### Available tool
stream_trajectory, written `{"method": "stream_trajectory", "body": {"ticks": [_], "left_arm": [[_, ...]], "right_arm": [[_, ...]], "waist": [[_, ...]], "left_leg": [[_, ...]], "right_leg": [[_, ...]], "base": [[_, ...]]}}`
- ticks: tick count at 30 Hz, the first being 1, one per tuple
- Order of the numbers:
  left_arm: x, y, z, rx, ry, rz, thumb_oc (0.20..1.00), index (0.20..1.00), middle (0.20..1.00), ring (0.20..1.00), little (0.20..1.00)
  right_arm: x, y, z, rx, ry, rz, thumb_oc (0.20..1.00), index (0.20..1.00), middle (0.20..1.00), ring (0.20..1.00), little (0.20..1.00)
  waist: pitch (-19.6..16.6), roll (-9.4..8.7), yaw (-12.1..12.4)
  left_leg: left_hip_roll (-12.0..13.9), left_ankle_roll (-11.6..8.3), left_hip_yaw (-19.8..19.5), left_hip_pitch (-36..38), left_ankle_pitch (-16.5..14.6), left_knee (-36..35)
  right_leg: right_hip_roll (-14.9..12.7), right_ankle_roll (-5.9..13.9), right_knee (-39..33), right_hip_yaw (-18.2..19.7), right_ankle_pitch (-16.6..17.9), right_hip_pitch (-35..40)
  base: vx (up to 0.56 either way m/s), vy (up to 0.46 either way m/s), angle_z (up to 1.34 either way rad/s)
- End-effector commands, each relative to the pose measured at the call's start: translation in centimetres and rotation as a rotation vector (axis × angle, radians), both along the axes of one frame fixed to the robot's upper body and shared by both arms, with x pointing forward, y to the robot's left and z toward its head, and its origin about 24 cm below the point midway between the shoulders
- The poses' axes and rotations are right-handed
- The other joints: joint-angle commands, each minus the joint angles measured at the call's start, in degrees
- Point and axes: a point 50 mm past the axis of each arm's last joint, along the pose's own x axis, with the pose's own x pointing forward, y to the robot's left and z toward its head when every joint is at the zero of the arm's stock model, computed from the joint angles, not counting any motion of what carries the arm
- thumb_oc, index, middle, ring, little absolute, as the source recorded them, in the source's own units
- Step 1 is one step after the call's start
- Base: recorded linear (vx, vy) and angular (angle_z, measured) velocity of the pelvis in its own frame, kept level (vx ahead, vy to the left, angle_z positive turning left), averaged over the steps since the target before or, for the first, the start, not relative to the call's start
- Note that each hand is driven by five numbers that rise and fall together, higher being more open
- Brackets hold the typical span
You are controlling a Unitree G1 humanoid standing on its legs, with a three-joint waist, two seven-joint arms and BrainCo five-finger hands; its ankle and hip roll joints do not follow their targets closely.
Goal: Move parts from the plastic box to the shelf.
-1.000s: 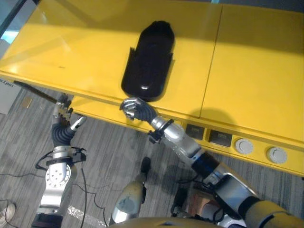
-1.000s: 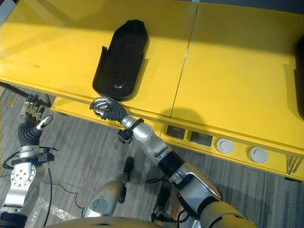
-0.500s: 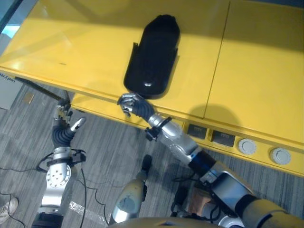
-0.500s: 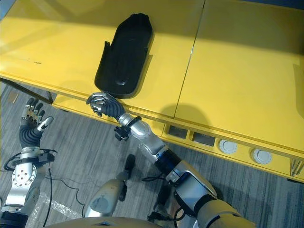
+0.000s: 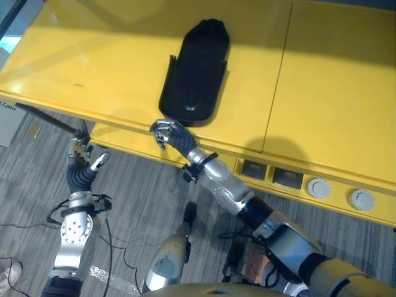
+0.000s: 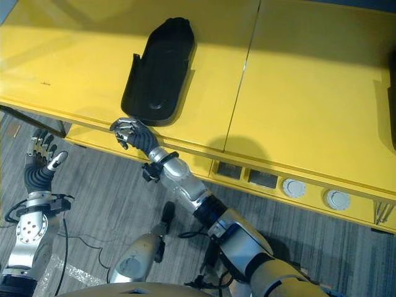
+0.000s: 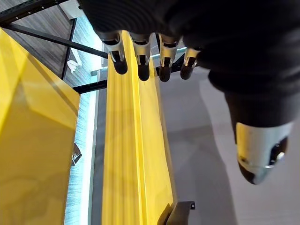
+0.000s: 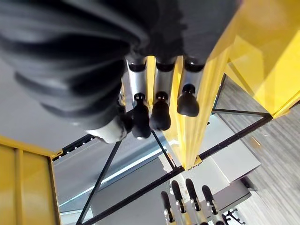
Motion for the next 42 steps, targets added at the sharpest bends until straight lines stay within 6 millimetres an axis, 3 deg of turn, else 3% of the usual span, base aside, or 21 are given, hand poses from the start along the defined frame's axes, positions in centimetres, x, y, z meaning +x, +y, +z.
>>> {"method": "stream_trajectory", "body": {"ticks": [1,17,26,33,35,39,42], "left_arm": [[1.0,0.3,1.1,0.066,-0.050,-0.010,1.000,1.000,1.000,1.000,1.000],[1.4,0.1,0.4,0.067,-0.013,-0.024,1.000,1.000,1.000,1.000,1.000],[1.5,-0.1,0.3,0.030,-0.021,-0.020,1.000,1.000,1.000,1.000,1.000],[1.5,0.2,0.5,0.002,-0.036,-0.008,1.000,1.000,1.000,1.000,1.000],[1.2,0.4,0.5,0.002,-0.033,-0.006,1.000,1.000,1.000,1.000,1.000],[1.2,0.4,0.5,0.000,-0.032,-0.005,1.000,1.000,1.000,1.000,1.000],[1.3,0.1,0.7,0.008,-0.036,-0.022,1.000,1.000,1.000,1.000,1.000]], "right_arm": [[3.2,-2.6,5.1,0.159,-0.064,-0.187,0.200,0.200,0.200,0.200,0.200],[4.2,-2.5,7.0,0.296,-0.010,-0.206,0.200,0.200,0.200,0.200,0.200],[1.6,-1.0,8.6,0.330,-0.114,-0.040,0.200,0.200,0.200,0.200,0.200],[-2.1,-1.5,13.8,0.275,-0.500,0.030,0.200,0.200,0.200,0.200,0.200],[-4.4,-1.9,15.8,0.245,-0.696,0.041,0.200,0.200,0.200,0.200,0.200],[-5.1,-2.3,16.2,0.216,-0.787,-0.016,0.200,0.200,0.200,0.200,0.200],[-4.8,-1.9,15.4,0.110,-0.810,-0.036,0.200,0.200,0.200,0.200,0.200]], "waist": [[0.5,-1.06,-0.2],[-0.6,-1.63,0.7],[-0.6,-1.55,0.4],[-0.6,-1.85,-0.3],[-0.7,-1.94,-0.5],[-0.8,-2.04,-0.9],[-0.6,-2.25,-1.1]], "left_leg": [[4.7,-5.68,2.7,6.3,-8.8,2.7],[4.3,-5.34,2.6,7.1,-9.6,2.9],[4.3,-5.25,2.8,7.6,-9.8,2.9],[4.6,-5.25,3.0,7.7,-10.0,3.2],[4.7,-5.24,3.0,7.7,-10.2,3.3],[4.9,-5.19,3.2,7.8,-10.3,3.4],[5.1,-5.16,3.3,7.8,-10.3,3.4]], "right_leg": [[-3.0,5.76,4.6,3.0,-3.7,0.4],[-3.2,5.87,4.7,2.9,-3.8,1.8],[-3.3,5.63,5.0,3.2,-3.9,1.6],[-3.3,5.55,5.3,3.0,-4.2,1.4],[-3.3,5.46,5.4,3.1,-4.3,1.5],[-3.3,5.41,5.5,3.1,-4.4,1.4],[-3.2,5.41,5.6,3.1,-4.5,1.2]], "base": [[0.00,0.000,0.00],[0.00,0.000,0.00],[0.00,0.000,0.00],[0.00,0.000,0.00],[0.00,-0.034,0.00],[0.00,0.000,0.00],[0.00,0.000,0.00]]}}
